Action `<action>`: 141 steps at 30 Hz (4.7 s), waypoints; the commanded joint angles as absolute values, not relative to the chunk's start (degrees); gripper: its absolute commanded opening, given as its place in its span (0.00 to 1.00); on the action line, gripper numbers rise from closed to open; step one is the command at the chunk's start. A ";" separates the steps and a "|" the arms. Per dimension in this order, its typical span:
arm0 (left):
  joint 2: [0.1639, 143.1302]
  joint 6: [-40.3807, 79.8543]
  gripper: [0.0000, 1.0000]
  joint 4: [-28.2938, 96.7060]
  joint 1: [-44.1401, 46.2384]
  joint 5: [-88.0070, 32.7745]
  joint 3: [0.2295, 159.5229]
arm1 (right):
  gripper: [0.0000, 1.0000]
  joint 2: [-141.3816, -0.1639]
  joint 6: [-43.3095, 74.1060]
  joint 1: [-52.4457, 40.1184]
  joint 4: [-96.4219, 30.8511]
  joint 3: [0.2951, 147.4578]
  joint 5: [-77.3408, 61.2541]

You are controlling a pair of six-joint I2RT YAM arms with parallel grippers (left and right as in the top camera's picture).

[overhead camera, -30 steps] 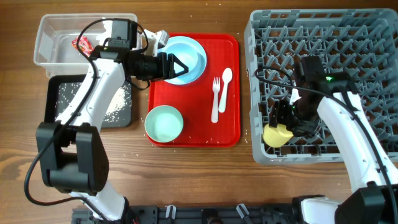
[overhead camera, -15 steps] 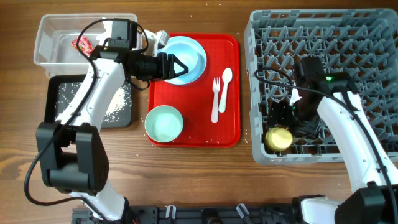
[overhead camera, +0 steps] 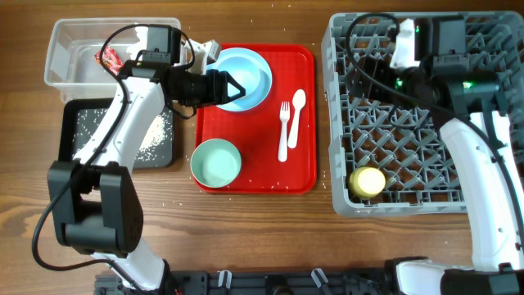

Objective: Sort waste into correct bins and load items into the dishwasher rack
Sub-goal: 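Raise the right gripper away from the rack, then grasp the blue bowl on the plate with the right gripper, then carry the blue bowl into the dish rack with the right gripper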

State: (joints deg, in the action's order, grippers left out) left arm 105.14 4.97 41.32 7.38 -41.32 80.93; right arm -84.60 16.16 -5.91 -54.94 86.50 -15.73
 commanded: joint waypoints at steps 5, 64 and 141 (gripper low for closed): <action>104.33 4.27 0.58 41.30 7.25 -40.34 80.99 | 0.82 -84.97 15.20 -10.35 -47.88 87.26 -19.16; 92.25 4.91 0.74 48.93 -0.27 -17.91 80.99 | 0.55 -120.20 34.30 -28.14 -12.62 87.29 -10.50; 92.27 4.89 1.00 48.47 -0.23 -17.91 80.97 | 0.04 -102.41 22.26 -20.71 -25.06 94.24 29.17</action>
State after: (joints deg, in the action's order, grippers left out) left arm 93.12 5.15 48.62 0.19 -18.22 80.93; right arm -107.31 28.16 -22.59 -23.59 93.17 17.26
